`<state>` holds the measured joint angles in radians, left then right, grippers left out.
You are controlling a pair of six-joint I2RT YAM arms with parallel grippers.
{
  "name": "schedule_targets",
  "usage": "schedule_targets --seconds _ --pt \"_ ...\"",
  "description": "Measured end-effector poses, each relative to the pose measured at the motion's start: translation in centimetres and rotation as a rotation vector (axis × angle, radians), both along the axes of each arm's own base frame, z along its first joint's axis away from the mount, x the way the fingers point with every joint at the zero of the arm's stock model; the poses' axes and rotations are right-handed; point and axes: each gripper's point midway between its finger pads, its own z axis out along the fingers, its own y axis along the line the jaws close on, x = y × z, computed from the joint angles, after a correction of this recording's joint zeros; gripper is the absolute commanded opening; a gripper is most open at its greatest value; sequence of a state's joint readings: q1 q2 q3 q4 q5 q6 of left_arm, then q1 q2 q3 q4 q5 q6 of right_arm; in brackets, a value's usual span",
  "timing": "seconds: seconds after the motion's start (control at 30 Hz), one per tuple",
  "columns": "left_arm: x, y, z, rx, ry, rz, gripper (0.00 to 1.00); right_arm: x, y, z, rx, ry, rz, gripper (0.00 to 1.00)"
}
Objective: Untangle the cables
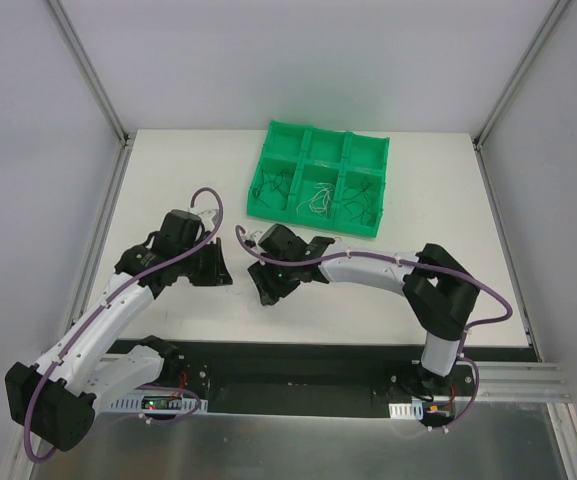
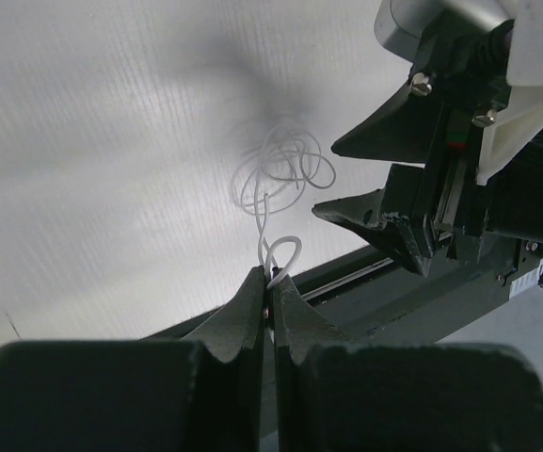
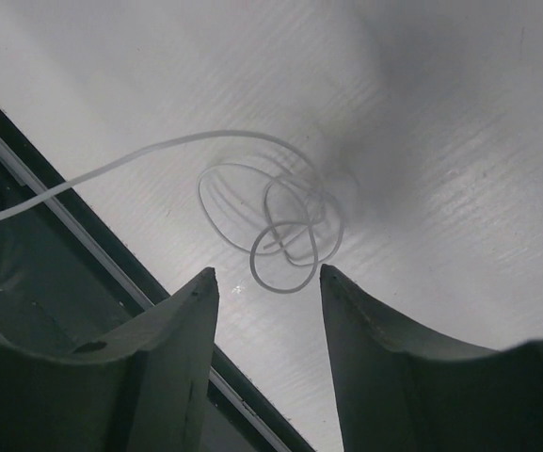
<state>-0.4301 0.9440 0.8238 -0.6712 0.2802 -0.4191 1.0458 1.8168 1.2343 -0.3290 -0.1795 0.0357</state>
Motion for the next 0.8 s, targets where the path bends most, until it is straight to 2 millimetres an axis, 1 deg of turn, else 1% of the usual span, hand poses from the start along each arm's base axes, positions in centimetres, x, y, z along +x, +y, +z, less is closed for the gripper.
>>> schedule_targets --seconds 0.07,0.2,0.3,0.43,0.53,0.57,0.6,0.7,0.8 --pt "0.0 0.0 0.1 -0.002 -0.007 0.000 0.00 0.1 0.4 0.2 0.015 0.002 0.002 0.41" --pt "-0.1 0.0 0.5 -0.009 -0.023 0.000 0.00 0.1 1.4 0.4 0.041 0.014 0.009 0.34" --pt "-0.1 0.1 0.8 -0.015 -0.035 0.000 0.00 0.0 1.7 0.3 0.053 0.024 0.014 0.34" --pt "-0.1 0.1 0.8 -0.014 -0.039 -0.003 0.00 -0.2 2.4 0.2 0.071 0.048 0.023 0.37" --pt "-0.1 0.1 0.8 -0.013 -0.040 -0.005 0.00 -0.6 2.5 -0.4 0.069 0.069 0.031 0.34" --pt "-0.1 0.1 0.8 -0.012 -0.040 -0.005 0.00 -0.7 2.6 -0.6 0.063 0.073 0.033 0.29" --pt "-0.1 0.1 0.8 -0.011 -0.040 -0.005 0.00 -0.8 2.7 -0.8 0.060 0.077 0.035 0.20" --pt "-0.1 0.1 0.8 -0.011 -0.040 -0.006 0.00 -0.7 3.4 -1.0 0.058 0.085 0.036 0.00" --pt "0.0 0.2 0.7 -0.004 -0.043 -0.001 0.00 -0.9 3.8 -0.9 0.073 0.113 0.032 0.00"
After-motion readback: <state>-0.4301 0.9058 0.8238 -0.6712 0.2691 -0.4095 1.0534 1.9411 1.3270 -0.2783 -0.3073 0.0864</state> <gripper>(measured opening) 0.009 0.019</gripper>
